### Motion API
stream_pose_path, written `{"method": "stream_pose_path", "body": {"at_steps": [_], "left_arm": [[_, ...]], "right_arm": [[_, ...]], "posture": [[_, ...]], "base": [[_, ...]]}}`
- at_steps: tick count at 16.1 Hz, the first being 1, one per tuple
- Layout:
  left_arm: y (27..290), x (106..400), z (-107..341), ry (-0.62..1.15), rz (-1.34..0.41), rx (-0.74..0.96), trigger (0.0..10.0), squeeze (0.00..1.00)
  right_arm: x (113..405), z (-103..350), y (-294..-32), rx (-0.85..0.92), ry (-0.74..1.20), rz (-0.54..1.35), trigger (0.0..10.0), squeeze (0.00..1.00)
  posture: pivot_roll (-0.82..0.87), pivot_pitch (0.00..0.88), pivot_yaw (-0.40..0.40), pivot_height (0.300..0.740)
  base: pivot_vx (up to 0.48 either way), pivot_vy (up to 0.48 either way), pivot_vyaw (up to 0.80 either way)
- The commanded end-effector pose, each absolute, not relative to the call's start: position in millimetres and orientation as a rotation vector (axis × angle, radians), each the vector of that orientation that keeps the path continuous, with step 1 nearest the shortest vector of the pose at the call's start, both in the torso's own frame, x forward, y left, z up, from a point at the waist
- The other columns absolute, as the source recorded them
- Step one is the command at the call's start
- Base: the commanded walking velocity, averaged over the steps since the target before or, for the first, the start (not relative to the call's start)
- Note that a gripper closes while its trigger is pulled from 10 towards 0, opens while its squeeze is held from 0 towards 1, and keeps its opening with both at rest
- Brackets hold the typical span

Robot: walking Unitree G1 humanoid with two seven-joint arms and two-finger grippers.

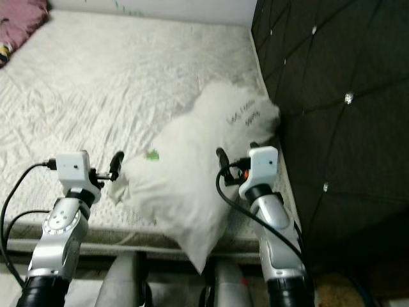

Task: Clean up the room

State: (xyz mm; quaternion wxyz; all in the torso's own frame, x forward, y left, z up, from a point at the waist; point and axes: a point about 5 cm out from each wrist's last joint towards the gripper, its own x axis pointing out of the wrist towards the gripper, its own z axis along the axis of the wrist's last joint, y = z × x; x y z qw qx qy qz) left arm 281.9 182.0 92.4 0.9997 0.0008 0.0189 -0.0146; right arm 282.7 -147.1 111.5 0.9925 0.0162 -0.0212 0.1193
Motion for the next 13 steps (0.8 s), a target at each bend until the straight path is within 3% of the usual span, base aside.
{"method": "stream_pose_path", "body": {"at_steps": [1,3,13], "left_arm": [[181.5,281.1,90.2,0.054,-0.032,0.006,10.0,0.00],[177.6,283.2,98.3,0.023,-0.037,0.006,10.0,0.00],[187.0,278.9,88.3,0.068,-0.029,0.041,10.0,0.00]], "right_arm": [[282.6,109.8,-150.5,0.034,-0.037,0.223,10.0,0.00],[283.5,109.4,-149.4,0.029,-0.034,0.238,10.0,0.00],[285.8,99.0,-135.5,0.027,0.045,0.366,10.0,0.00]], "posture": [[-0.02,0.075,-0.044,0.578],[-0.02,0.078,-0.042,0.558],[-0.01,0.083,-0.050,0.558]], "base": [[0.000,0.000,0.00],[0.000,0.000,0.00],[0.000,0.000,0.00]]}}
